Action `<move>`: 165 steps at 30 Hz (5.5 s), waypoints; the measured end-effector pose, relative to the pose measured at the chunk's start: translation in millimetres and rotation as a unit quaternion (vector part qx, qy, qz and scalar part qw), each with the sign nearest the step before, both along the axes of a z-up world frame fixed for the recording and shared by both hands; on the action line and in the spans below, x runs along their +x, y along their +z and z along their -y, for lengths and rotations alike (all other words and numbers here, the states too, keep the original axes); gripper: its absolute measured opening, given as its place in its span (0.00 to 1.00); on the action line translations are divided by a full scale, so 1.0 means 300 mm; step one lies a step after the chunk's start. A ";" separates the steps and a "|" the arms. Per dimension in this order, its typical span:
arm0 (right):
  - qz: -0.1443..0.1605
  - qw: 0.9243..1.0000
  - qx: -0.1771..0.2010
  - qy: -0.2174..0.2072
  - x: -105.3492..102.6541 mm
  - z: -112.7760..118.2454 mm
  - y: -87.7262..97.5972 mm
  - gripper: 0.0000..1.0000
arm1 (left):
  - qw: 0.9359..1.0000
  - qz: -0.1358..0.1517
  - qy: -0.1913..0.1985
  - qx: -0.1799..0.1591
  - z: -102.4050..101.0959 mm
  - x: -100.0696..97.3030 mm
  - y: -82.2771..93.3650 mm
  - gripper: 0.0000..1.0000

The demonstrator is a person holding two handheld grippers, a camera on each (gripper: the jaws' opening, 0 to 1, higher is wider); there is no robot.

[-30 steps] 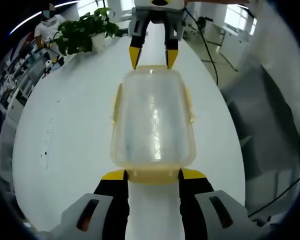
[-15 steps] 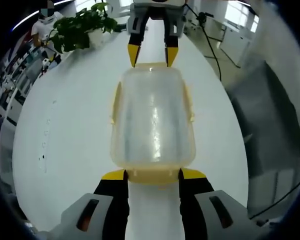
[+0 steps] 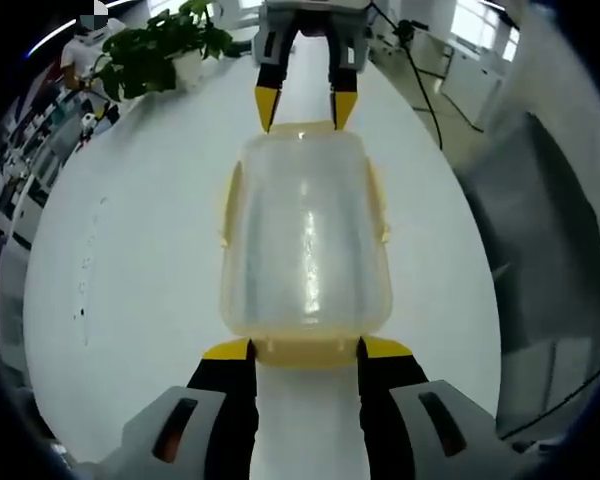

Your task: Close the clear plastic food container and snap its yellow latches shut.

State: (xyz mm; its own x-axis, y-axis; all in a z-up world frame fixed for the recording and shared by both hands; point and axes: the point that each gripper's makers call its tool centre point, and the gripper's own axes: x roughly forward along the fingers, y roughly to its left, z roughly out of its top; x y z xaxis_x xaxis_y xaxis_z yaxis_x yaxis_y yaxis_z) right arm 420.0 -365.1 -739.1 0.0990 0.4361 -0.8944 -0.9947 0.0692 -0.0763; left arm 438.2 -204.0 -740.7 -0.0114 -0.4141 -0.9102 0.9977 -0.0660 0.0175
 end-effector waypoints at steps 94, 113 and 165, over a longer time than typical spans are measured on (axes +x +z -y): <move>-0.154 0.887 0.080 -0.427 0.022 -0.081 0.011 0.33 | 0.847 -0.163 0.490 -0.127 0.026 0.029 0.006 0.41; -0.189 0.861 0.084 -0.465 -0.003 -0.114 0.008 0.33 | 0.830 -0.181 0.506 -0.146 0.039 0.022 0.005 0.34; -0.034 0.975 0.097 -0.196 -0.020 -0.093 0.169 0.32 | 0.928 -0.002 0.304 -0.218 0.052 0.081 0.206 0.36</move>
State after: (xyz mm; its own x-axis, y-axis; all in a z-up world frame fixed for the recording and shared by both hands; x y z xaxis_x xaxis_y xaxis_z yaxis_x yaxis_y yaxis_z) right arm 413.9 -337.3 -688.6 0.2356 0.5389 -0.8088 -0.8911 0.4520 0.0415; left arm 462.6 -219.6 -678.9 0.3409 -0.6735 -0.6559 0.8484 0.5209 -0.0940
